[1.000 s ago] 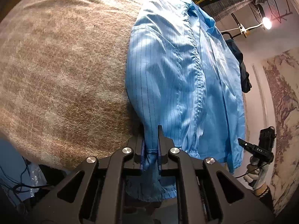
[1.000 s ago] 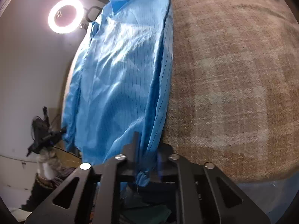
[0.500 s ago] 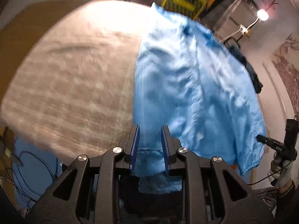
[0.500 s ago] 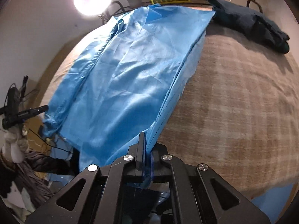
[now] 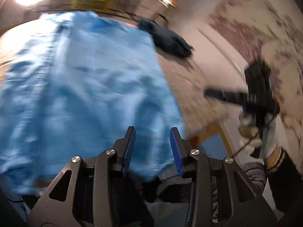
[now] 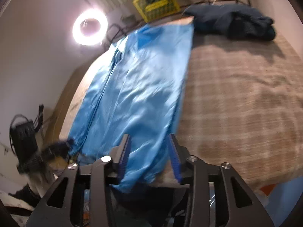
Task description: Fold large clothes
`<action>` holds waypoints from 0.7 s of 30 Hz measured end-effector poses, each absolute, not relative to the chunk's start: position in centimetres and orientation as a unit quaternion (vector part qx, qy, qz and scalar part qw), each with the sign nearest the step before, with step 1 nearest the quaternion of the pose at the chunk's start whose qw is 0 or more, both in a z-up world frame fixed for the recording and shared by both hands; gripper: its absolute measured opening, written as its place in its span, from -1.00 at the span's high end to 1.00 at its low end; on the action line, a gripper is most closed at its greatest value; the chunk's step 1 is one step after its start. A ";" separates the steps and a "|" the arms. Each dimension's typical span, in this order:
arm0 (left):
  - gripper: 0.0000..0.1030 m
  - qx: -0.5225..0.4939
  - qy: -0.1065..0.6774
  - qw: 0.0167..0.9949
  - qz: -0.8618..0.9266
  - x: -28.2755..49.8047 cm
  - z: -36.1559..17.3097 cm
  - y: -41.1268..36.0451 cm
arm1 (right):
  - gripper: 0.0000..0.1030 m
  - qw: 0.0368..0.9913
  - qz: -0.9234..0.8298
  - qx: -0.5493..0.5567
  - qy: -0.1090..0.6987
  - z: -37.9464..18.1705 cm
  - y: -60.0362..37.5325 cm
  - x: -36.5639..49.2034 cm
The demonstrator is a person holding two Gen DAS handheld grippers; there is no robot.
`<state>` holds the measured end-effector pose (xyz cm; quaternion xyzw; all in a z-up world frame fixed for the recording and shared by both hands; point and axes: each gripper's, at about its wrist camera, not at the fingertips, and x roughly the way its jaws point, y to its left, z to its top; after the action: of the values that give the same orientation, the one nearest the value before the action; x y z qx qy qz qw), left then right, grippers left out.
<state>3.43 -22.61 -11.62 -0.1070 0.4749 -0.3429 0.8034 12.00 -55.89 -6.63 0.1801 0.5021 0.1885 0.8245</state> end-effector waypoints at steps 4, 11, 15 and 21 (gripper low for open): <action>-0.15 -0.056 0.486 0.788 -0.373 2.7 -12.8 -29.3 | 0.16 0.852 0.157 0.215 0.451 -6.1 -59.2 12.0; -0.16 0.003 0.520 0.788 -0.329 3.8 -15.6 -34.5 | -0.17 0.844 0.148 0.255 0.449 -8.3 -62.8 17.0; -0.16 0.014 0.527 0.788 -0.318 4.0 -17.0 -35.0 | -0.24 0.833 0.156 0.275 0.454 -9.4 -63.1 20.5; 0.73 -0.006 0.519 0.789 -0.328 5.1 -17.1 -34.0 | -0.24 0.821 0.159 0.304 0.456 -11.4 -62.3 26.8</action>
<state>5.07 -33.98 -17.11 -0.0059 0.5195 -0.3280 0.7890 26.79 -62.30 -11.36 0.3039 0.4561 0.1594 0.8211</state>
